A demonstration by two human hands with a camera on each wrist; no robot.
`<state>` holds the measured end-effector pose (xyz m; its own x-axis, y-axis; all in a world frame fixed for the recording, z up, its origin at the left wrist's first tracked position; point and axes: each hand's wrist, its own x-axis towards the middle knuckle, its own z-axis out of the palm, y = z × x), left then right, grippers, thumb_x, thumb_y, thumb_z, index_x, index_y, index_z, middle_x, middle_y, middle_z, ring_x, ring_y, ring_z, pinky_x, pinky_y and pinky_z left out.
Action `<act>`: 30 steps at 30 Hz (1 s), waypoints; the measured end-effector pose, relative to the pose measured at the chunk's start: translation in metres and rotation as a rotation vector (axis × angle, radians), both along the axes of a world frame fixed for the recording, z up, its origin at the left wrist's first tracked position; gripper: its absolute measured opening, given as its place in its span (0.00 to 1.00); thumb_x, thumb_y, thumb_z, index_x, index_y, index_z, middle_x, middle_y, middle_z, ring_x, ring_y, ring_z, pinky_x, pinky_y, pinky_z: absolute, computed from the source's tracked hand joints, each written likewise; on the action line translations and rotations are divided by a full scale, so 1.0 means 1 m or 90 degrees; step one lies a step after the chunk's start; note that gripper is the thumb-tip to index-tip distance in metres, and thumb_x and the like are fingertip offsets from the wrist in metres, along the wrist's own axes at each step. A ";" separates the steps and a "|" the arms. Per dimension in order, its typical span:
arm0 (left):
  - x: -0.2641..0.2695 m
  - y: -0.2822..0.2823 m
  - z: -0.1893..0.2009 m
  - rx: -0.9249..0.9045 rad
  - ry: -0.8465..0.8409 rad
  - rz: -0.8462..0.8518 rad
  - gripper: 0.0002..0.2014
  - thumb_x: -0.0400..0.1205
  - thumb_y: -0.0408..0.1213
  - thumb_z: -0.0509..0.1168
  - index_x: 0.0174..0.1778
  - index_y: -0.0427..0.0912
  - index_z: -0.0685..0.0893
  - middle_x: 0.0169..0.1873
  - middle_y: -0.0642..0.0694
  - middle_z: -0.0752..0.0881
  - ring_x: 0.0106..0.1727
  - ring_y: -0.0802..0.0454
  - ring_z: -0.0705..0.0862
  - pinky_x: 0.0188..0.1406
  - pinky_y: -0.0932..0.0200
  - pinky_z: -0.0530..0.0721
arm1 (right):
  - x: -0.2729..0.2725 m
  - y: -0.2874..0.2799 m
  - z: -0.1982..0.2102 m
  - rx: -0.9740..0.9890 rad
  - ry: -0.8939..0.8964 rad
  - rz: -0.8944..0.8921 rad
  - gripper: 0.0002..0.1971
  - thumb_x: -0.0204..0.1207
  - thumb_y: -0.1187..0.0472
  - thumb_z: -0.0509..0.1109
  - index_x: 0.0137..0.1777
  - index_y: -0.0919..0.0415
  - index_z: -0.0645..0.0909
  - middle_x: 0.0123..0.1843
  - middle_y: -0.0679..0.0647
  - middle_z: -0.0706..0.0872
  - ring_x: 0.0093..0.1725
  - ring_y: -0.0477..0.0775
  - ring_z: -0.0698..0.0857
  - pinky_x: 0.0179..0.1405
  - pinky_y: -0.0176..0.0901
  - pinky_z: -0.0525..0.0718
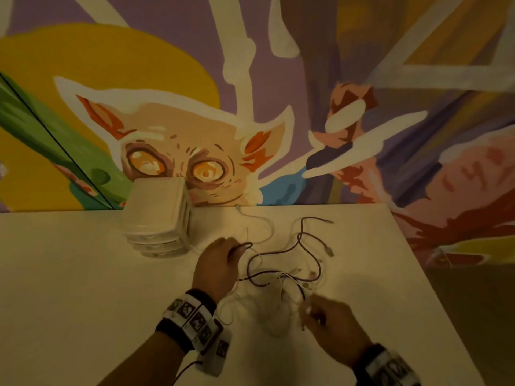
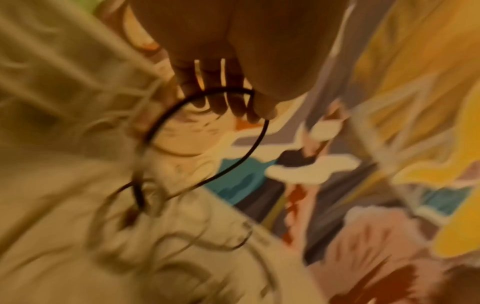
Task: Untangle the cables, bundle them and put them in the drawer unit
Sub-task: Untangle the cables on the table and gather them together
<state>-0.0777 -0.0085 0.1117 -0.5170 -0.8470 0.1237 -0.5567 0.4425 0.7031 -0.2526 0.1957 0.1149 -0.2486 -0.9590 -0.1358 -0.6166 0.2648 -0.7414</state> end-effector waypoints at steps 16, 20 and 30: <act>0.019 -0.021 0.086 0.068 0.150 -0.145 0.14 0.79 0.56 0.55 0.31 0.56 0.78 0.23 0.56 0.77 0.26 0.61 0.74 0.29 0.65 0.71 | -0.047 -0.109 0.232 -0.388 0.014 -0.093 0.13 0.82 0.71 0.60 0.49 0.54 0.83 0.30 0.49 0.82 0.27 0.41 0.81 0.29 0.30 0.82; 0.057 -0.027 0.004 0.115 0.034 -0.059 0.19 0.77 0.61 0.51 0.30 0.52 0.73 0.24 0.55 0.77 0.27 0.58 0.75 0.33 0.55 0.73 | -0.091 -0.072 0.241 -0.464 0.033 -0.246 0.16 0.77 0.74 0.58 0.46 0.54 0.82 0.25 0.39 0.84 0.26 0.38 0.81 0.28 0.23 0.77; 0.001 -0.020 0.080 -0.077 0.126 -0.107 0.18 0.85 0.51 0.55 0.32 0.45 0.72 0.22 0.52 0.72 0.27 0.58 0.73 0.27 0.64 0.66 | -0.096 -0.021 0.096 -0.020 0.038 -0.095 0.16 0.76 0.75 0.67 0.44 0.51 0.82 0.35 0.55 0.88 0.37 0.57 0.88 0.37 0.50 0.87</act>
<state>-0.0769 -0.0282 0.1919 -0.6048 -0.7242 0.3312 -0.3259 0.6045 0.7269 -0.3488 0.1742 0.2111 -0.3958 -0.9142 -0.0875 -0.6152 0.3346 -0.7138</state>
